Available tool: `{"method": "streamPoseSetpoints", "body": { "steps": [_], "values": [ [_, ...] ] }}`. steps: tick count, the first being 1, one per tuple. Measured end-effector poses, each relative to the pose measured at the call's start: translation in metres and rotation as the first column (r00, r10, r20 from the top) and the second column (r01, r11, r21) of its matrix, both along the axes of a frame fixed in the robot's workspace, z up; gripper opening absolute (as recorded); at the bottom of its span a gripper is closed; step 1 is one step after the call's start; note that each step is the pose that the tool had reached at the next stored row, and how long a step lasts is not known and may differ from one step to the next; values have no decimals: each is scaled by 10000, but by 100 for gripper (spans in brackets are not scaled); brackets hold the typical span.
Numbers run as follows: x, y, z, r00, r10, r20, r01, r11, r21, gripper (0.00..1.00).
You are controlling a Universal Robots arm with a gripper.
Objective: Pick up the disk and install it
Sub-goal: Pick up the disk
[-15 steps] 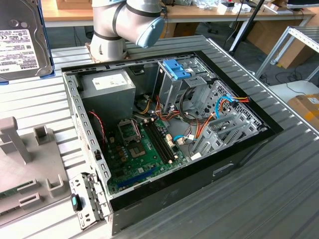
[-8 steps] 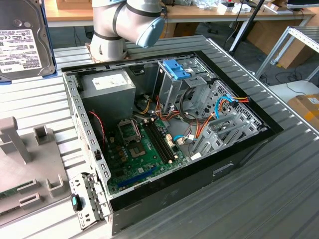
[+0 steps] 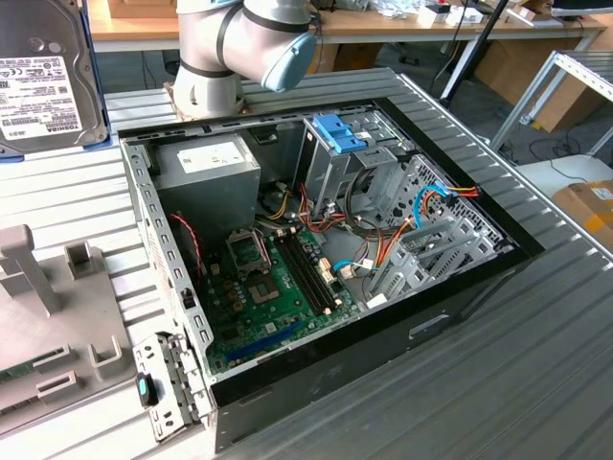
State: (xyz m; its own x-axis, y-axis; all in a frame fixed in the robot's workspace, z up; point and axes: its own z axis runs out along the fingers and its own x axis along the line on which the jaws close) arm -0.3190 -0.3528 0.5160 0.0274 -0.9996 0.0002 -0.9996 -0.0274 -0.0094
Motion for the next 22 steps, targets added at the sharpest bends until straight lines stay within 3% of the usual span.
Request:
{"method": "streamPoseSetpoints", "body": {
  "steps": [22],
  "values": [
    [61,0,0,10000,0,1,0,10000,0,36]
  ]
}}
